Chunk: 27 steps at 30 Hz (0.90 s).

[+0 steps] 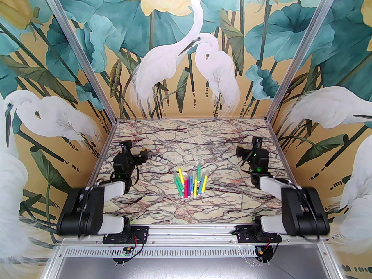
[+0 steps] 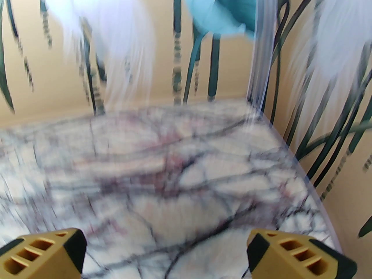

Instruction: Open the pen caps

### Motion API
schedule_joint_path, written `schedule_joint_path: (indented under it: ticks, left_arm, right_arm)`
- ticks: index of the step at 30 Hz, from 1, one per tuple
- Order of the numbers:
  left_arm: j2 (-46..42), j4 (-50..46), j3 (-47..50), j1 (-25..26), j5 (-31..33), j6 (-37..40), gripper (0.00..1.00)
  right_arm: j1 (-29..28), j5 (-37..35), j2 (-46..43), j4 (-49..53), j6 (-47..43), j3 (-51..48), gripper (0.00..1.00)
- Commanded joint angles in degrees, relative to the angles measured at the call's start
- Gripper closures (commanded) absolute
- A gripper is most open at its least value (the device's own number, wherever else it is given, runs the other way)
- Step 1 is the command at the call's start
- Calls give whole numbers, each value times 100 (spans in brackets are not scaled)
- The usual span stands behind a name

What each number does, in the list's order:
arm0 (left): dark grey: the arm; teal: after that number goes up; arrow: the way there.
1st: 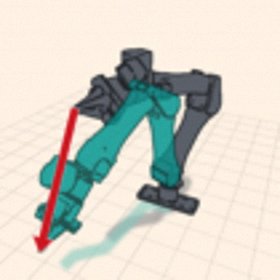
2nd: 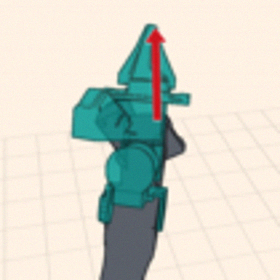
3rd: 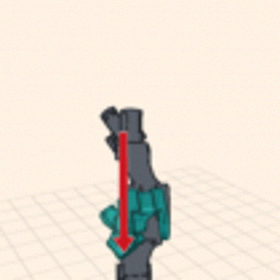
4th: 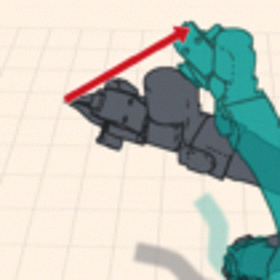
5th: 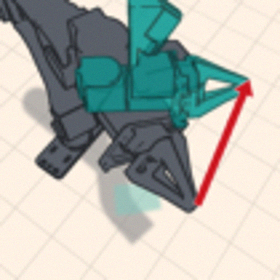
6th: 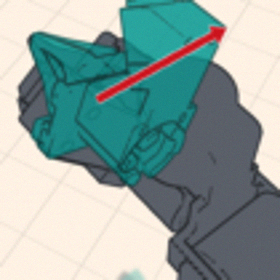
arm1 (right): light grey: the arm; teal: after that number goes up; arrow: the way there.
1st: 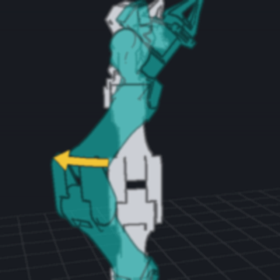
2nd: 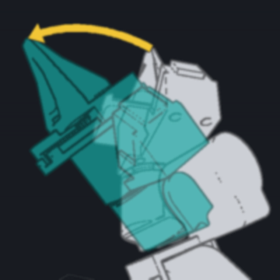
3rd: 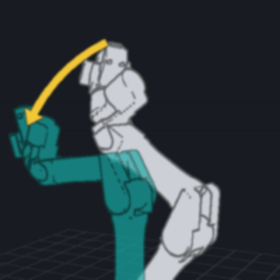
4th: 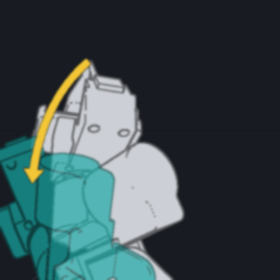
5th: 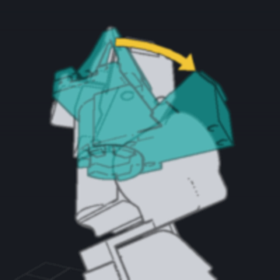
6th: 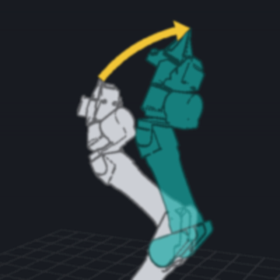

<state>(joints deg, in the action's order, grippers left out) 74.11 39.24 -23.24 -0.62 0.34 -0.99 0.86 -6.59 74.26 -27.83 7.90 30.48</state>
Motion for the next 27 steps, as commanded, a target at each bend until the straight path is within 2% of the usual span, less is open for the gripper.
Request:
schedule_joint_path:
  ticks: [1,7,13,17,21,23,24,27]
  left_arm:
    - [-535,-1155,-292,148,277,-272,1]
    - [-1190,-2812,-849,674,343,-387,1]
    - [-1812,-4089,-1135,1207,246,-860,1]
    - [-2236,-4765,-1220,1382,-45,-1138,1]
    - [-2379,-4915,-1256,1468,-477,-1386,1]
    - [-2299,-4976,-1320,1499,-674,-1492,1]
    - [-2250,-5003,-1347,1524,-805,-1494,1]
    - [-2114,-4989,-1398,1621,-1155,-1434,1]
  right_arm:
    - [-31,-488,-302,2047,512,689,0]
    - [-711,-664,-569,4515,801,1685,1]
    - [-1805,-229,-500,6352,1637,2175,9]
    - [-2528,-98,-475,6943,2162,2208,13]
    - [-3153,193,-443,7235,2695,2251,17]
    - [-3375,249,-389,7329,2870,2282,17]
    - [-3463,285,-358,7345,2942,2303,21]
    - [-3650,580,-289,7269,3091,2211,24]
